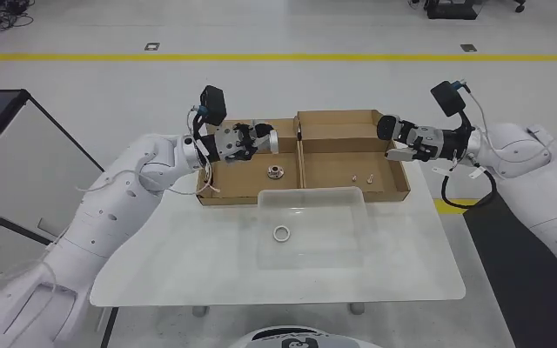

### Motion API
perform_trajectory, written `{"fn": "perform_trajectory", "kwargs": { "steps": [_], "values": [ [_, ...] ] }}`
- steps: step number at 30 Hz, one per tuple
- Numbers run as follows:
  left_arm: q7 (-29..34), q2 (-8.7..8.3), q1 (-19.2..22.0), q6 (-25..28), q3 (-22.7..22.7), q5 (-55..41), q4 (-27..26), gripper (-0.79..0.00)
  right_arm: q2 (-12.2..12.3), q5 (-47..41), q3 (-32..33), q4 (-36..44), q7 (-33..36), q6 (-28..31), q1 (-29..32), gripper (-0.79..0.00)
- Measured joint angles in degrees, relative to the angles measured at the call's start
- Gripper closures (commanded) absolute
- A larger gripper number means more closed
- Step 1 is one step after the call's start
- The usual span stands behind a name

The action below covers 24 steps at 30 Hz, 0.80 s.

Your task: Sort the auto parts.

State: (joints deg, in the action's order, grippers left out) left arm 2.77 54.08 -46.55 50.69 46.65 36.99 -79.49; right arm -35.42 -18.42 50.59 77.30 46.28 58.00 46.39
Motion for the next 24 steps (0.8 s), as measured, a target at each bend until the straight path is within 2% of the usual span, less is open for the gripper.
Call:
{"fn": "perform_trajectory", "kwargs": {
  "steps": [8,15,24],
  "values": [
    [6.52,1.97,1.95,-2.18,-3.85,3.08,6.84,0.0,0.0,0.0,0.0,0.0,0.0,0.0,0.0,-0.785],
    [9.81,5.71,6.14,-10.48,-8.61,4.47,12.42,0.0,0.0,0.0,0.0,0.0,0.0,0.0,0.0,-0.785],
    [16.54,10.11,11.65,-15.76,-13.69,8.09,20.37,0.0,0.0,0.0,0.0,0.0,0.0,0.0,0.0,-0.785]
  ]
}}
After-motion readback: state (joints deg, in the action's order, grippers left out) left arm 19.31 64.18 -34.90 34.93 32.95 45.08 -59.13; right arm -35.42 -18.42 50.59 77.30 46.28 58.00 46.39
